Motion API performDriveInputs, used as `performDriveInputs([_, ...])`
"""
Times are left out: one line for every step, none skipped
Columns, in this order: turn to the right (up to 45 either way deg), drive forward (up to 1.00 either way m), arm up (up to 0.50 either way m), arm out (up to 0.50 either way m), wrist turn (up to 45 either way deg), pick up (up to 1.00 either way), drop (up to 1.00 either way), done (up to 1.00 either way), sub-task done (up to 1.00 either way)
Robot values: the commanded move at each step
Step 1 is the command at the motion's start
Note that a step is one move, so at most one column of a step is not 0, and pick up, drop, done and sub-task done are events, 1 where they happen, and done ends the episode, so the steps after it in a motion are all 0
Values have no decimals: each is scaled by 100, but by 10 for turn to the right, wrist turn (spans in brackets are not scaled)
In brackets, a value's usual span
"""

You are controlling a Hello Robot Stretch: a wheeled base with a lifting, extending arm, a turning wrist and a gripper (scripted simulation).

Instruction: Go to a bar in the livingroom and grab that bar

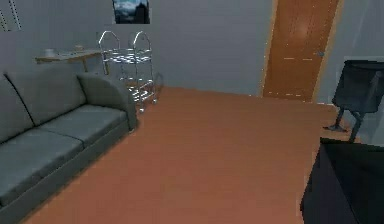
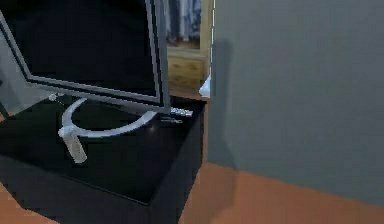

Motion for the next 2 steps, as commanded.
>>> performDriveInputs([-30,0,0,0,0,0,0,0,0])
performDriveInputs([450,0,0,0,0,0,0,0,0])
